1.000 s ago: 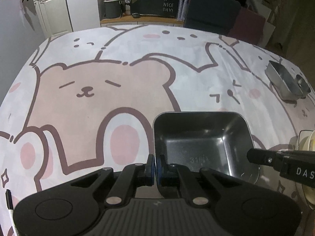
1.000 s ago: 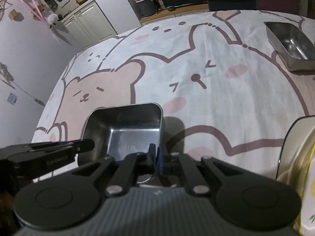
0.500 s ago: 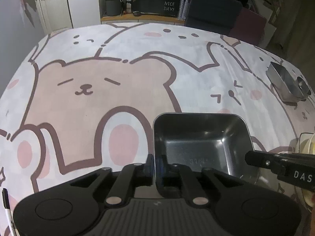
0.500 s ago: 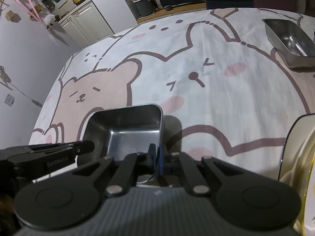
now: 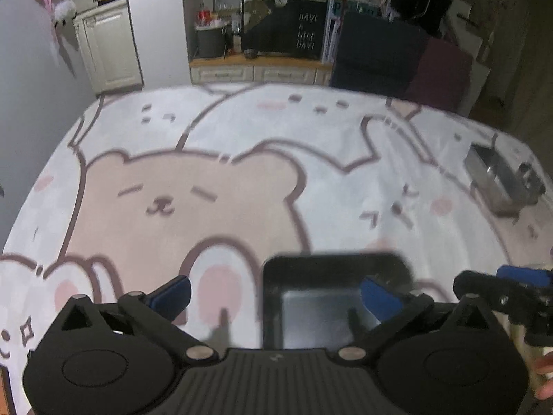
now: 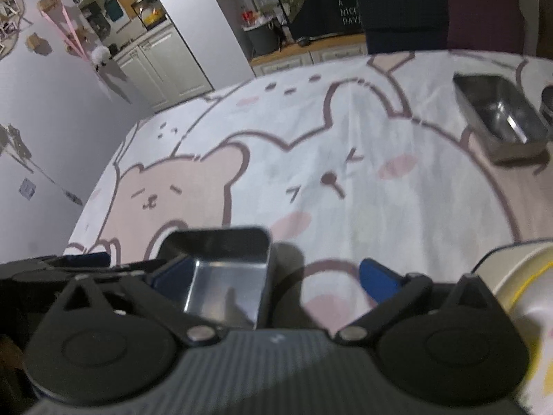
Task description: Organize plates and bowls
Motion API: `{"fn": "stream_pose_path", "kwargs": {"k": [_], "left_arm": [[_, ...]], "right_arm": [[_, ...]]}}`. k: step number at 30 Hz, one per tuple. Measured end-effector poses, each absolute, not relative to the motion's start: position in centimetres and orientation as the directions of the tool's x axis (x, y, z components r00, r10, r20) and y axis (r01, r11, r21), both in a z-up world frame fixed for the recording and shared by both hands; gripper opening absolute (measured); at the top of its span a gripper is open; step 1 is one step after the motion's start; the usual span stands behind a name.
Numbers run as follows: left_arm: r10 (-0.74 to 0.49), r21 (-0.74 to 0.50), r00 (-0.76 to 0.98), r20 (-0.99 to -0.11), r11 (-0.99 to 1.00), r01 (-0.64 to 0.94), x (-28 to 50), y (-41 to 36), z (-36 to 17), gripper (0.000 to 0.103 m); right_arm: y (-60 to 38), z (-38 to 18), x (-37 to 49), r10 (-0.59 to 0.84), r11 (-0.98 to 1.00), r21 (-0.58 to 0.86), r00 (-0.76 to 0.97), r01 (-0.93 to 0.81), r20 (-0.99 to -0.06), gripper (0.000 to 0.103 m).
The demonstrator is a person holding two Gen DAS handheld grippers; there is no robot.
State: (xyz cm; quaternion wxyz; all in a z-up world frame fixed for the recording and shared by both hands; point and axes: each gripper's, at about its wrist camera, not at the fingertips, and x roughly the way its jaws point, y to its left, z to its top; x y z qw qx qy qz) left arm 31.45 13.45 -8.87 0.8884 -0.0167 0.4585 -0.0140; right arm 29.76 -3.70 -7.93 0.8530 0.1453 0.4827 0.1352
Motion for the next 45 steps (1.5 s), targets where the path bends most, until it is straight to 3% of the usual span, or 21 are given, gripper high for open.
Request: {"fn": "stream_pose_path", "kwargs": {"k": [14, 28, 40, 42, 44, 45], "left_arm": [[-0.179, -0.092, 0.668, -0.722, 0.982, 0.163, 35.8, 2.0, -4.9, 0.103], [-0.256, -0.087, 0.658, -0.708, 0.957, 0.278, 40.6, -8.8, -7.1, 0.103], [-0.290, -0.069, 0.720, -0.631, 0.945, 0.320, 46.2, -10.9, -8.3, 0.103], [-0.307, -0.080, 0.724, -0.618, 0.940, 0.330, 47.0, -10.9, -8.6, 0.103], [-0.325, -0.091, 0.723, -0.610, 0.935, 0.344, 47.6, -11.0, -8.8, 0.103], [-0.336, -0.099, 0.722, -0.605, 0.932, 0.350, 47.8, -11.0, -9.0, 0.103]], "right_arm": [[-16.0, -4.4, 32.1, 0.247, 0.938, 0.345, 0.624, 0.038, -0.742, 0.103], [-26.7, -7.5, 34.2, 0.134, 0.893, 0.371, 0.636, 0.255, -0.760, 0.103], [-29.3, -11.1, 35.7, 0.120, 0.711, 0.513, 0.636, 0.481, -0.762, 0.103], [-28.9, -11.9, 35.8, 0.122, 0.671, 0.536, 0.637, 0.513, -0.761, 0.097], [-28.5, -12.8, 36.1, 0.149, 0.629, 0.568, 0.635, 0.531, -0.758, 0.076], [-28.3, -13.3, 36.3, 0.166, 0.602, 0.586, 0.632, 0.543, -0.757, 0.072]]}}
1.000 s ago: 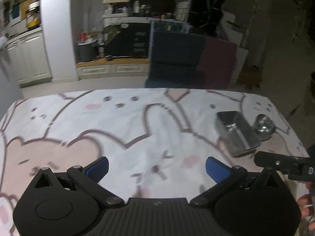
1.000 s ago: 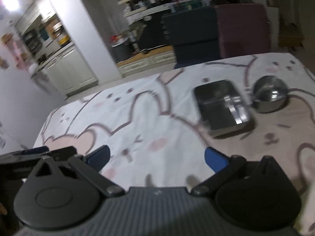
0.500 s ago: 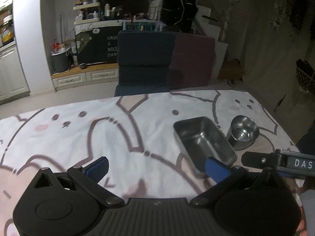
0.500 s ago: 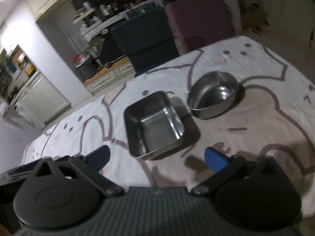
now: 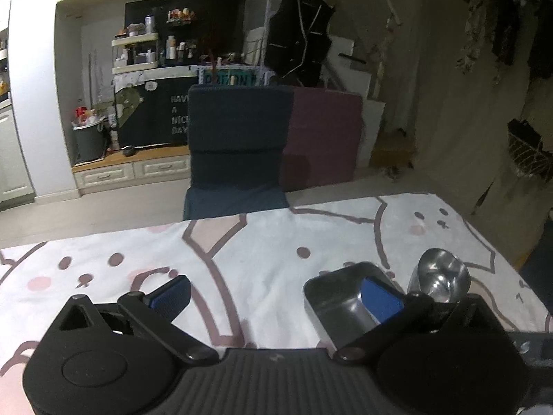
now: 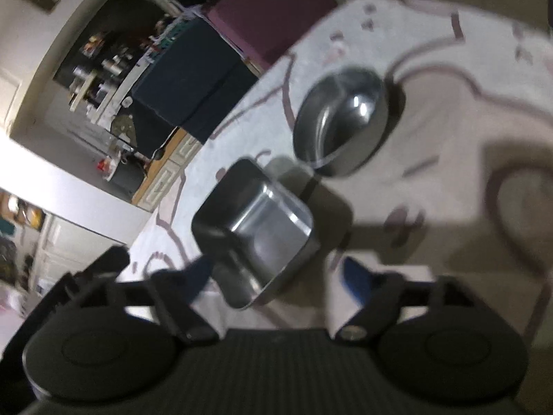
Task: Organize plates and bowls
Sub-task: 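Close both grippers on the rim of the second rectangular steel tray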
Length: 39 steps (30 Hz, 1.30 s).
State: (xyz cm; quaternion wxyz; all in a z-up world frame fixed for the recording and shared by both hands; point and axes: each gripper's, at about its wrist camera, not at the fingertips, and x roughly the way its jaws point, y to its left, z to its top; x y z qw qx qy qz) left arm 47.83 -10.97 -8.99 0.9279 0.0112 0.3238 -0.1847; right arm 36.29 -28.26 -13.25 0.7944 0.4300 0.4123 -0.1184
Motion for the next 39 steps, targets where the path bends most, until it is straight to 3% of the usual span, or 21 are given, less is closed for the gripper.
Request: {"fn": "stream_pose_path", "kwargs": {"k": [5, 10, 13, 24, 27, 34, 39], "left_arm": [[-0.370, -0.119, 0.707, -0.603, 0.918, 0.379, 48.4, -11.0, -9.9, 0.103], [-0.374, -0.131, 0.699, -0.610, 0.917, 0.377, 48.6, -11.0, -10.6, 0.103], [-0.385, -0.142, 0.694, -0.609, 0.913, 0.382, 48.6, -11.0, -10.8, 0.103], [-0.426, -0.151, 0.662, -0.617, 0.890, 0.431, 48.6, -12.3, -11.4, 0.101], [-0.438, -0.153, 0.640, -0.631, 0.879, 0.451, 48.7, -12.9, -11.6, 0.091], [-0.456, -0.182, 0.569, -0.685, 0.863, 0.471, 49.2, -14.0, -13.0, 0.054], [-0.455, -0.202, 0.545, -0.704, 0.864, 0.461, 49.6, -14.7, -14.1, 0.041]], "right_arm": [[-27.6, -14.8, 36.9, 0.176, 0.537, 0.609, 0.629, 0.583, -0.757, 0.048], [-27.2, -15.5, 37.3, 0.171, 0.548, 0.602, 0.627, 0.581, -0.760, 0.038], [-27.0, -15.6, 37.6, 0.168, 0.575, 0.582, 0.613, 0.575, -0.772, 0.024], [-28.1, -14.3, 38.0, 0.160, 0.700, 0.502, 0.574, 0.507, -0.803, 0.011], [-28.8, -14.1, 38.0, 0.152, 0.722, 0.484, 0.569, 0.495, -0.808, 0.009], [-29.8, -13.7, 38.2, 0.109, 0.796, 0.416, 0.572, 0.439, -0.813, 0.006], [-30.7, -13.8, 38.6, 0.121, 0.819, 0.408, 0.574, 0.403, -0.810, 0.004]]}}
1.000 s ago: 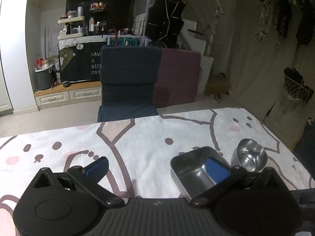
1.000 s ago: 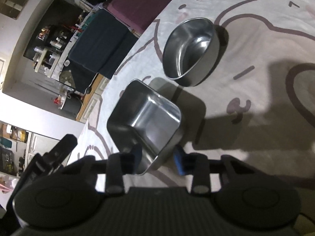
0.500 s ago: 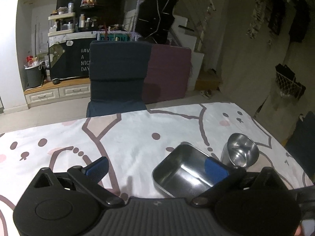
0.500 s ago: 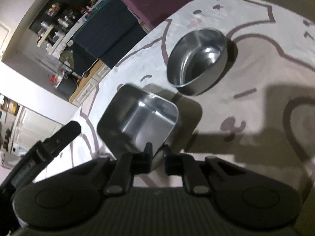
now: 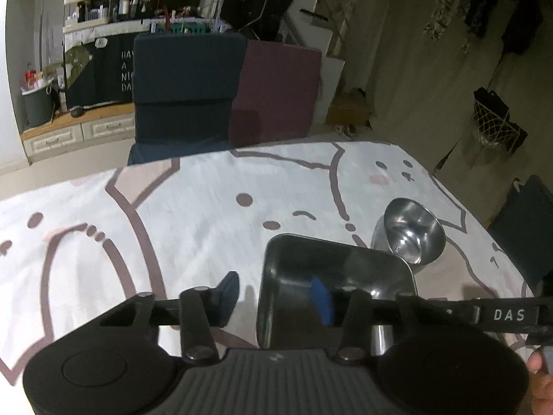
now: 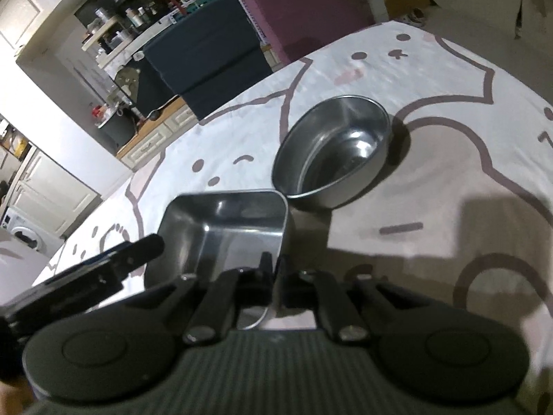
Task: Organize plates and bowls
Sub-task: 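Close both grippers on the rim of the second rectangular steel tray, then carry the second steel tray with both grippers toward the stacked bowls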
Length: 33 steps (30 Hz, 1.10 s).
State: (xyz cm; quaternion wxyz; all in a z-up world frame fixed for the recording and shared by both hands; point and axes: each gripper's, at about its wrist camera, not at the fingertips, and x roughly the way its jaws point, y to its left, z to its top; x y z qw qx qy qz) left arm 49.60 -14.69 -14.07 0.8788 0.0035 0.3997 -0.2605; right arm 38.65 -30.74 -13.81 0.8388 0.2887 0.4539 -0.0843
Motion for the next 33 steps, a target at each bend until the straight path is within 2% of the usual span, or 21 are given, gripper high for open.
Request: {"fn": "stream_pose_path", "kwargs": {"k": [3, 8, 10, 12, 22, 33], "left_arm": [[-0.447, -0.211, 0.526, -0.723, 0.869, 0.448, 49.9, -15.0, -14.8, 0.024], [-0.397, -0.182, 0.494, -0.774, 0.886, 0.426, 49.8, -14.9, -15.4, 0.016], [-0.384, -0.174, 0.488, -0.784, 0.890, 0.420, 49.6, -14.5, -15.5, 0.006], [-0.397, -0.197, 0.484, -0.780, 0.890, 0.411, 49.6, -14.1, -15.5, 0.004], [-0.375, -0.174, 0.514, -0.772, 0.901, 0.397, 48.2, -13.7, -14.2, 0.003], [-0.346, -0.135, 0.565, -0.749, 0.915, 0.380, 44.7, -10.6, -9.1, 0.003]], "right_arm": [[-30.9, -13.6, 38.6, 0.118, 0.838, 0.392, 0.576, 0.379, -0.809, 0.004], [-31.0, -13.3, 38.6, 0.122, 0.849, 0.387, 0.579, 0.359, -0.806, 0.003], [-31.0, -13.4, 38.6, 0.123, 0.851, 0.387, 0.582, 0.355, -0.804, 0.003], [-30.9, -13.4, 38.7, 0.122, 0.861, 0.378, 0.583, 0.341, -0.803, 0.003], [-30.3, -12.9, 38.7, 0.115, 0.885, 0.351, 0.586, 0.307, -0.802, 0.003], [-28.1, -9.1, 36.7, 0.158, 0.891, 0.386, 0.637, 0.237, -0.754, 0.003]]}}
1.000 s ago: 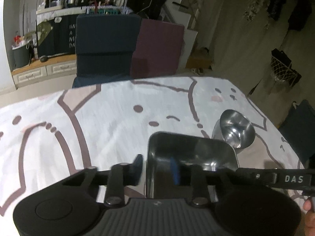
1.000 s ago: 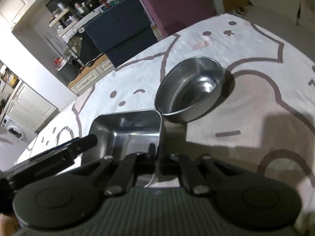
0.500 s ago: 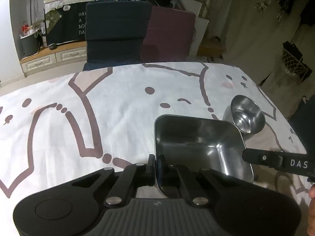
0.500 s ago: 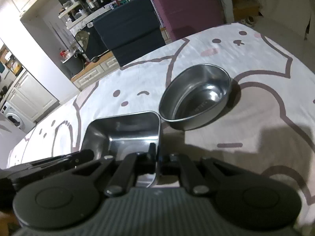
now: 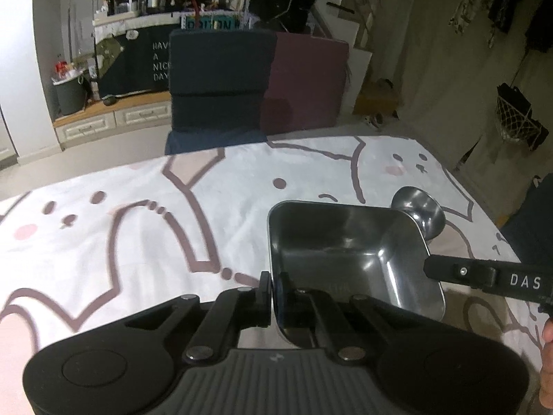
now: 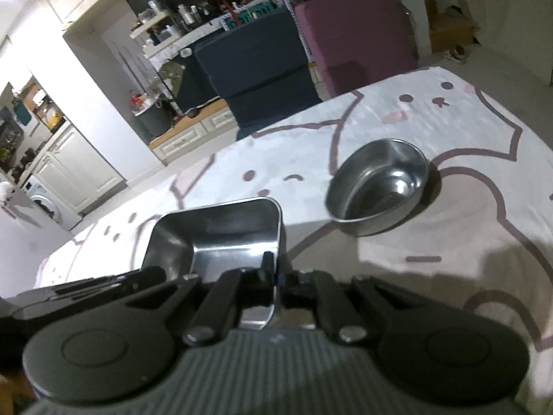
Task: Organize plates and bowls
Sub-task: 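Carry the second steel tray with both grippers toward the stacked bowls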
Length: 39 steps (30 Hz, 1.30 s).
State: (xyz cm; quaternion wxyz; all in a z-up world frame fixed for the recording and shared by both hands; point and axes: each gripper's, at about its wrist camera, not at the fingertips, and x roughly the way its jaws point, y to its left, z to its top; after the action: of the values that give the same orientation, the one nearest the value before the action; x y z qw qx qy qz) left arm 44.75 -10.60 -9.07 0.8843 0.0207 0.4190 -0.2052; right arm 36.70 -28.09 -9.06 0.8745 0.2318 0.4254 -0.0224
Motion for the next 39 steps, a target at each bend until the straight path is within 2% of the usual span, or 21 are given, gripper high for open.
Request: {"fn": "stream_pose_path", "kwargs": {"k": [20, 39], "left_arm": [[-0.212, -0.045, 0.669, -0.713, 0.965, 0.258, 34.7, 0.0, -1.8, 0.002], [-0.047, -0.033, 0.662, -0.748, 0.999, 0.034, 27.7, 12.8, -3.1, 0.002]], "right_arm": [[-18.6, -3.3, 30.0, 0.299, 0.900, 0.435, 0.678, 0.034, -0.672, 0.004], [-6.4, -4.9, 28.7, 0.481, 0.861, 0.489, 0.540, -0.141, -0.691, 0.005]]}}
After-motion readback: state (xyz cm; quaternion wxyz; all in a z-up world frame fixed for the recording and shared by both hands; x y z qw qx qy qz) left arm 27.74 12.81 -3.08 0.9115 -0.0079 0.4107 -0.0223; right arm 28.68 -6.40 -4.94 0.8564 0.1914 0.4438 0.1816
